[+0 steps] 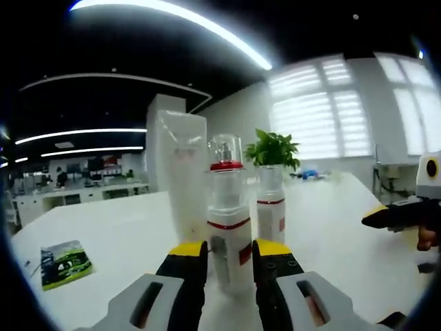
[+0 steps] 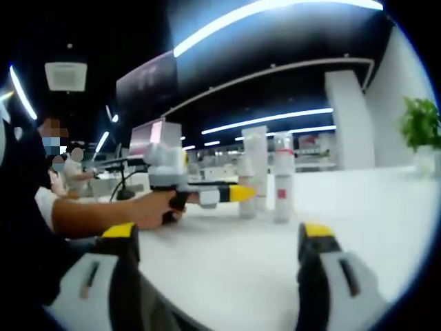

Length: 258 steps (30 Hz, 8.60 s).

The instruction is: Arrange the skincare products in the storage area until every visible bottle or jar stands upright without overlapping.

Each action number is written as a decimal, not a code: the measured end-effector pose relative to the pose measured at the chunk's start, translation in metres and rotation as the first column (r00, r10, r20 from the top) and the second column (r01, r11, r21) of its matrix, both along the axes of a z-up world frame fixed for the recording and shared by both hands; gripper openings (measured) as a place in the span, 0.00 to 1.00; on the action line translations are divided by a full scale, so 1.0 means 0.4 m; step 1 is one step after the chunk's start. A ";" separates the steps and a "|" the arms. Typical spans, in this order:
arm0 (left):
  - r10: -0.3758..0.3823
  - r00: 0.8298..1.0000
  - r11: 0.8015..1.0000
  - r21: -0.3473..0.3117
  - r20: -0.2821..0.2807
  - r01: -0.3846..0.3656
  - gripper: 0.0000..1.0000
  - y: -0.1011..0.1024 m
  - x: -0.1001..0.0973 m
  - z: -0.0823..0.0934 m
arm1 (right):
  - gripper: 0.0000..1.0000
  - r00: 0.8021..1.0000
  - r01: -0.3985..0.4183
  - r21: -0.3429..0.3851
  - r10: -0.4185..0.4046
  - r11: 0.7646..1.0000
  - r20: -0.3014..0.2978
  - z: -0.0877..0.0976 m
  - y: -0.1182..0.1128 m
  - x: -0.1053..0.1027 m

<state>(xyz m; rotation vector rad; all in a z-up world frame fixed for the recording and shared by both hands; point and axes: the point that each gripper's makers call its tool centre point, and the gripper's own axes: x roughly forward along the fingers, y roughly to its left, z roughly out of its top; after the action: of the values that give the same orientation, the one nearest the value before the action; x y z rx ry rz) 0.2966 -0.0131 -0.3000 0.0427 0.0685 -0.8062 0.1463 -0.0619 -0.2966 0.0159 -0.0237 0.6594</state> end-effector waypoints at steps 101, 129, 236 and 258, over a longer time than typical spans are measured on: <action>0.271 0.958 0.961 0.078 -0.099 -0.264 0.39 0.653 0.038 0.007 | 0.49 0.991 -0.115 -0.276 0.092 0.954 -0.096 0.037 0.489 0.404; 0.247 0.946 0.963 0.164 -0.211 -0.215 0.11 0.646 0.243 -0.064 | 0.41 0.958 -0.032 -0.210 -0.030 0.977 -0.286 -0.071 0.542 0.631; 0.123 0.951 0.992 0.055 -0.284 -0.112 0.13 0.576 0.209 -0.085 | 0.00 0.991 -0.096 -0.031 0.093 0.995 -0.097 0.086 0.616 0.652; -0.013 0.961 0.983 -0.181 -0.275 -0.039 0.38 0.567 0.242 -0.006 | 0.00 0.990 -0.134 0.101 0.129 0.986 0.054 0.225 0.595 0.594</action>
<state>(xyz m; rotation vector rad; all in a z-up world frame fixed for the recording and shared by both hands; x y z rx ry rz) 0.3933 0.2137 -0.3024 -0.2470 0.2565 -0.7982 0.3840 0.1760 -0.2067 0.1033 -0.1039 0.7904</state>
